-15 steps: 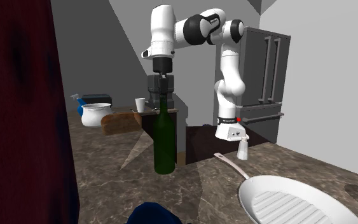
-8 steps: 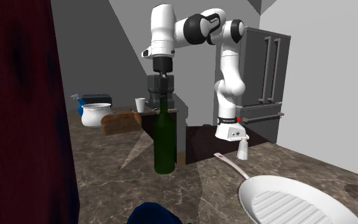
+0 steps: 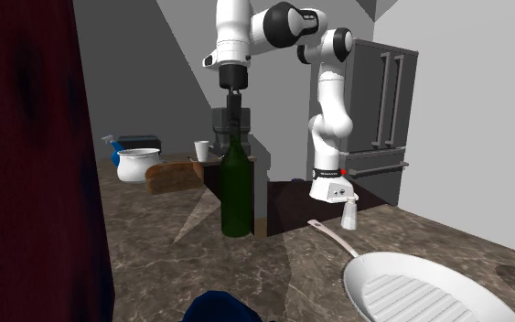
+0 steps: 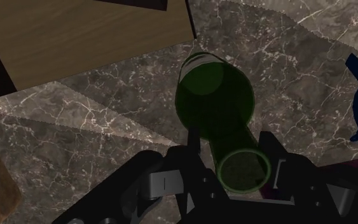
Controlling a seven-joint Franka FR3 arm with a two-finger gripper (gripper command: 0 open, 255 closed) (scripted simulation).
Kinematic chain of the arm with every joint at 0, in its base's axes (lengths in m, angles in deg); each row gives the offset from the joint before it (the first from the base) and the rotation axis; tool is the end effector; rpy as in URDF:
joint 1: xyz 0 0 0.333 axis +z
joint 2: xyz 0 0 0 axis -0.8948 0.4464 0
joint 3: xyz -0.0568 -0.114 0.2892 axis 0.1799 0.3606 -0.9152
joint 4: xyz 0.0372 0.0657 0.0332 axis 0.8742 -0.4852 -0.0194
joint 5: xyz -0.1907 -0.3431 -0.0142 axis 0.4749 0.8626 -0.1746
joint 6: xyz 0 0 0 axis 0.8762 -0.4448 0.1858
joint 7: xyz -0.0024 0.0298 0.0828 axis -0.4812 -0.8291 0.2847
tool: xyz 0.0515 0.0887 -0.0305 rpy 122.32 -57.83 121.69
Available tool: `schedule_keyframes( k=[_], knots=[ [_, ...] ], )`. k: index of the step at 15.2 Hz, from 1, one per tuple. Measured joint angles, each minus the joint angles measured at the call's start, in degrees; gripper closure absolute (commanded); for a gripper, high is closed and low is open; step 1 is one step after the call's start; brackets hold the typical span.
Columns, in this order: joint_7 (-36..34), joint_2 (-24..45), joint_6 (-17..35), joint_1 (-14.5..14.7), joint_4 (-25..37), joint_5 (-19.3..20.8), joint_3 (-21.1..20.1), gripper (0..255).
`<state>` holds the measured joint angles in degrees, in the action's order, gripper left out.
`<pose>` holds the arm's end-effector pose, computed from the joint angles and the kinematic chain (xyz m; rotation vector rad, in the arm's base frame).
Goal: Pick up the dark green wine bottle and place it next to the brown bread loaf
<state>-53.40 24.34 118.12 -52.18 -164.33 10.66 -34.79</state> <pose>0.4132 0.3908 0.5015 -3.0834 -0.1695 -0.0325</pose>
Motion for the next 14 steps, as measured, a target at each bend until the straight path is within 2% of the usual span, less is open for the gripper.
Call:
schedule_keyframes(
  k=[14],
  knots=[
    [-0.05,-0.44,-10.62,-0.09,10.25,-0.17,0.08,255]
  ],
)
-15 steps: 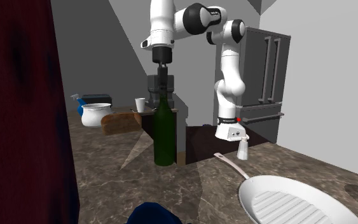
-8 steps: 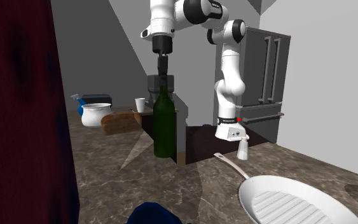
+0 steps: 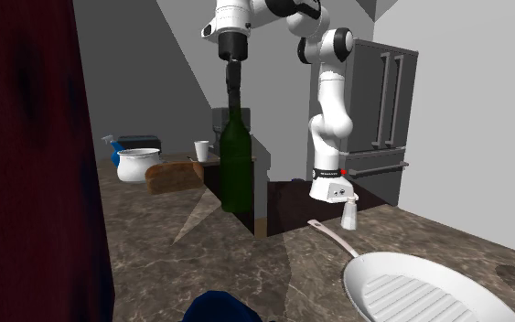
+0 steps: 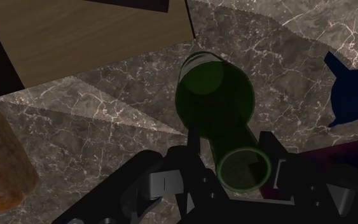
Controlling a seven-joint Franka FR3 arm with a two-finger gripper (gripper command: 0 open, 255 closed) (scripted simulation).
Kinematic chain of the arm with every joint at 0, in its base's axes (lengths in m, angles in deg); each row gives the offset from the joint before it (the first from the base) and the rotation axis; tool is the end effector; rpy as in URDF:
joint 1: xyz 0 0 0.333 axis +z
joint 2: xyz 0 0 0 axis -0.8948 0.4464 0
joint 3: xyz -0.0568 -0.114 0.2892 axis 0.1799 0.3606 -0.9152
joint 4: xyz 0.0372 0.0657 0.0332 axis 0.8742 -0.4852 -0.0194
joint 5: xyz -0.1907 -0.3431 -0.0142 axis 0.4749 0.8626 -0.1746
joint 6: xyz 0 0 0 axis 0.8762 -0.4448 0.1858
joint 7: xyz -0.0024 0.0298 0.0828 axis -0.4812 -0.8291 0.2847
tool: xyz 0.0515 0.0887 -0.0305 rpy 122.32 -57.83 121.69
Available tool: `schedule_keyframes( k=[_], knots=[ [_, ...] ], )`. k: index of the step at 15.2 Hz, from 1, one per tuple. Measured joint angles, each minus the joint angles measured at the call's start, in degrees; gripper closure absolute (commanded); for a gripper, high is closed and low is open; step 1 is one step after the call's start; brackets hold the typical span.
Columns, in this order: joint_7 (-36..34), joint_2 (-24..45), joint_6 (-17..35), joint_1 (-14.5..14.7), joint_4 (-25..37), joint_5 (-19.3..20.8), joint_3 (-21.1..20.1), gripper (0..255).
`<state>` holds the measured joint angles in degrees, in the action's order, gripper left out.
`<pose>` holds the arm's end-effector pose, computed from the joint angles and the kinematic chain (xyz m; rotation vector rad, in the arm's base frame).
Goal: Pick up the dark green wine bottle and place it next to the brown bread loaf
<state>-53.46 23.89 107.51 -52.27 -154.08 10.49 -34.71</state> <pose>0.4129 0.3902 0.5749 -3.0833 -0.1692 -0.0332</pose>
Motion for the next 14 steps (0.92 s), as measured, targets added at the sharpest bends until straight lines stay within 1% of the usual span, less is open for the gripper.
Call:
schedule_keyframes(
  k=[14],
  knots=[
    [-1.52,3.27,-11.71,0.78,14.51,1.85,-0.61,255]
  ],
)
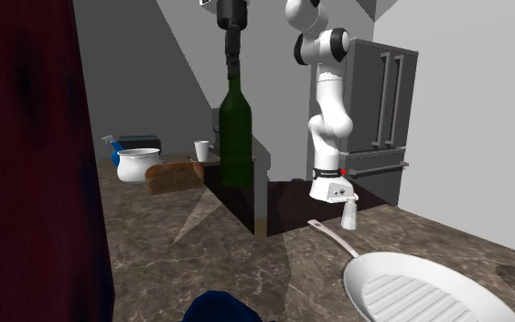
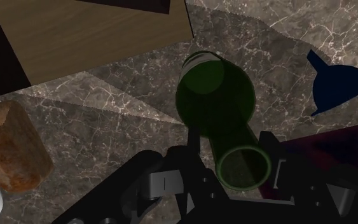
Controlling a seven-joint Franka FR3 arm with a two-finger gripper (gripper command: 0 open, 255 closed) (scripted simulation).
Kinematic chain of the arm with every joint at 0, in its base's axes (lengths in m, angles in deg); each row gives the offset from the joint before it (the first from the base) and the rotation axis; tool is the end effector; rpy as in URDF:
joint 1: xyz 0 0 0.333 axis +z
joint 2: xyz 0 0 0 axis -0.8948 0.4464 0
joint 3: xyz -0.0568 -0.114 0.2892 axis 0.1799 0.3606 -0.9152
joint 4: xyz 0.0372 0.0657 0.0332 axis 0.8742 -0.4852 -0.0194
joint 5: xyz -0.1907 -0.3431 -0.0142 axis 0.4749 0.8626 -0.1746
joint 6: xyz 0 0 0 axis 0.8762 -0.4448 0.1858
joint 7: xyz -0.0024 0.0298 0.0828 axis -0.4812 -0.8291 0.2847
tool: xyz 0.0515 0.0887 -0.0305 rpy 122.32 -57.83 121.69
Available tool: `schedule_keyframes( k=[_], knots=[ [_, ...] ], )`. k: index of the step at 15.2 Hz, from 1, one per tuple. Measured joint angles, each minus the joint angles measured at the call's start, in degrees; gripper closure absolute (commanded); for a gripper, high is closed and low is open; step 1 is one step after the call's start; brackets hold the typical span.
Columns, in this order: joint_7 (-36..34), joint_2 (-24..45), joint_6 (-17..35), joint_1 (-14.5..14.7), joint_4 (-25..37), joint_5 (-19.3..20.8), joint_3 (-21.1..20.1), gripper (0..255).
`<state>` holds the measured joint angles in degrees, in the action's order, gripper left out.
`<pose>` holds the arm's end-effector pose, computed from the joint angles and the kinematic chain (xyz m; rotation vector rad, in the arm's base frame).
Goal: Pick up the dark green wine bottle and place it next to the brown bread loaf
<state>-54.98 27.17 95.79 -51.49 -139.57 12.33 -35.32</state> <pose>0.4135 0.3915 0.6495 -3.0831 -0.1696 -0.0326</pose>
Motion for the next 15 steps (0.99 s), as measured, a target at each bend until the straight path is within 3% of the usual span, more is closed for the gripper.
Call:
schedule_keyframes(
  k=[5,12,15],
  knots=[
    [0.07,1.31,-3.56,0.09,4.66,0.70,0.02,255],
    [9.44,-0.35,-3.47,-5.28,2.97,-0.84,4.35,255],
    [13.15,1.16,-4.69,-7.19,5.45,-0.45,6.05,255]
  ],
)
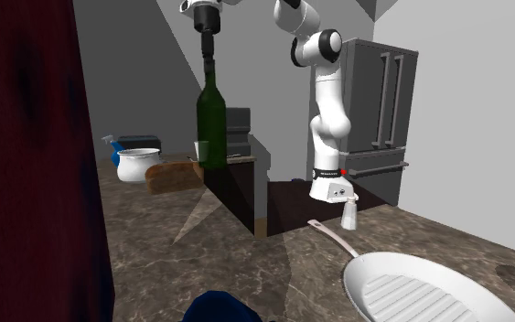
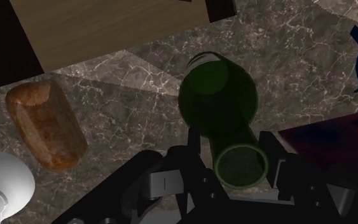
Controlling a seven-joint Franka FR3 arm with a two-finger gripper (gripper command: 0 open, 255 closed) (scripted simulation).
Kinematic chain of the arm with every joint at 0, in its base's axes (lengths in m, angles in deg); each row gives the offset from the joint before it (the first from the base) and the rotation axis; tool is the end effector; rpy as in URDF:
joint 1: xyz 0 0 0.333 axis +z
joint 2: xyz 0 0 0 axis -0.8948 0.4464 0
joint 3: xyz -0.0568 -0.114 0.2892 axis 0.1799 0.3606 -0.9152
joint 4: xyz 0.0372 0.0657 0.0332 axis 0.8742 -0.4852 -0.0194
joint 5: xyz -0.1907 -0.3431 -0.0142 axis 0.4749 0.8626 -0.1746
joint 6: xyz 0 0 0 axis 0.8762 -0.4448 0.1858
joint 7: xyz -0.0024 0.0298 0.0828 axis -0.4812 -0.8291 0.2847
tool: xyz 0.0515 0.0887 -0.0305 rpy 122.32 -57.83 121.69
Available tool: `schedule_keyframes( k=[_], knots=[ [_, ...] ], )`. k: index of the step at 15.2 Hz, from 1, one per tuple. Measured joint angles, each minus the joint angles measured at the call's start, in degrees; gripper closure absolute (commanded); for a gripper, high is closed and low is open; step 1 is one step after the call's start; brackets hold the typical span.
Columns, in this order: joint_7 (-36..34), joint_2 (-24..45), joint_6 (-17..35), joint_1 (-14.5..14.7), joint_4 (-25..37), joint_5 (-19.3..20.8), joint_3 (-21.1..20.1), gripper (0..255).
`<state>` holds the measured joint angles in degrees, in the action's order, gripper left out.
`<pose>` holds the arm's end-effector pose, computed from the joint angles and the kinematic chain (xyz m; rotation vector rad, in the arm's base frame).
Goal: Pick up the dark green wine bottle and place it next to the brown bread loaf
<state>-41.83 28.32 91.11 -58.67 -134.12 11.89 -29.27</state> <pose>0.4901 0.2835 0.6743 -3.0833 -0.1675 -0.0322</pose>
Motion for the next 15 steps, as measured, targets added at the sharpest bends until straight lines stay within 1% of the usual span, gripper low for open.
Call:
schedule_keyframes(
  k=[2,8,12,15],
  knots=[
    [2.66,-0.21,-0.25,-1.50,0.01,-0.30,1.21,255],
    [9.71,3.75,-1.65,-5.17,4.86,0.70,4.28,255],
    [14.12,7.80,-3.10,-7.36,10.03,1.73,6.07,255],
    [16.91,12.22,-5.66,-8.40,16.77,2.89,7.14,255]
  ],
)
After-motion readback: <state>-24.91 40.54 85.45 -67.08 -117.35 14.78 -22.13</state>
